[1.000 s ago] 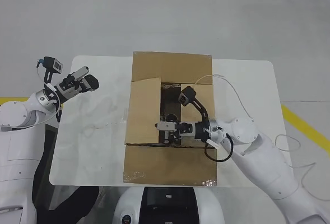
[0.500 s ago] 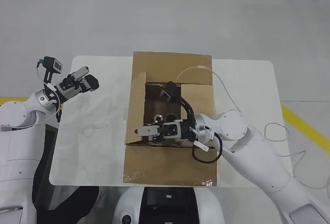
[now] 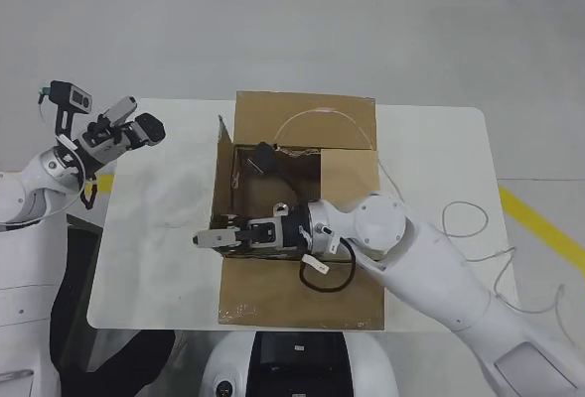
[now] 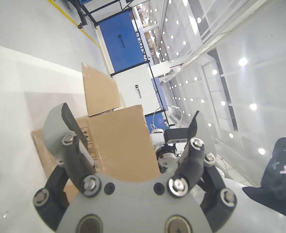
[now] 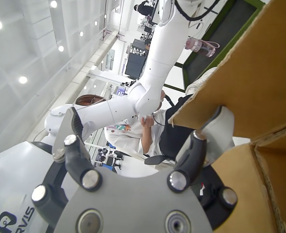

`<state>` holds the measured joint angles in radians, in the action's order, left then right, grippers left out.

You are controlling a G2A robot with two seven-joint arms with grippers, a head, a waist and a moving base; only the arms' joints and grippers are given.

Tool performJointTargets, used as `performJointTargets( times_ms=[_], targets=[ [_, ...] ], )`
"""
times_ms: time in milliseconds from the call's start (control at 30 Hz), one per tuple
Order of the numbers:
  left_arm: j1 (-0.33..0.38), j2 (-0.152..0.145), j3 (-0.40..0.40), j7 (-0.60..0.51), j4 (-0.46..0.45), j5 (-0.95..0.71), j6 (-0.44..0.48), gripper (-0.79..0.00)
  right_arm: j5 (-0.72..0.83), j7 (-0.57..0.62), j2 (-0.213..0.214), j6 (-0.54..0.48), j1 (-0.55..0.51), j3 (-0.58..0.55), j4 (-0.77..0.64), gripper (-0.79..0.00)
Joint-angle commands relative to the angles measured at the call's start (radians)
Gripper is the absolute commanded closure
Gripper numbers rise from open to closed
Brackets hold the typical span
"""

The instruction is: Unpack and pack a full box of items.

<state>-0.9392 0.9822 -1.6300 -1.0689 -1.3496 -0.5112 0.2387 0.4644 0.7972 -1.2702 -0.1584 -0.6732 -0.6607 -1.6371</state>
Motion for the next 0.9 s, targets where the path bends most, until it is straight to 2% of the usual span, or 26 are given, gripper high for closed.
performJointTargets(
  times_ms=[0, 467, 700, 867],
  targets=[
    [0.008, -0.003, -0.007, -0.013, -0.015, -0.014, -0.022, -0.785, -0.009, -0.013, -0.012, -0.01, 0.009, 0.018, 0.011, -0.785],
    [0.077, -0.008, 0.05, -0.102, -0.073, -0.069, -0.073, -0.785, -0.036, -0.023, -0.101, -0.043, 0.087, 0.128, 0.134, -0.785],
    [0.108, -0.008, 0.125, -0.119, -0.015, 0.009, -0.109, -0.785, -0.028, -0.01, -0.127, -0.056, 0.095, 0.125, 0.162, -0.785],
    [0.099, -0.009, 0.136, -0.098, 0.028, 0.016, -0.098, -0.785, -0.035, 0.006, -0.116, -0.059, 0.067, 0.067, 0.138, -0.785]
  ],
)
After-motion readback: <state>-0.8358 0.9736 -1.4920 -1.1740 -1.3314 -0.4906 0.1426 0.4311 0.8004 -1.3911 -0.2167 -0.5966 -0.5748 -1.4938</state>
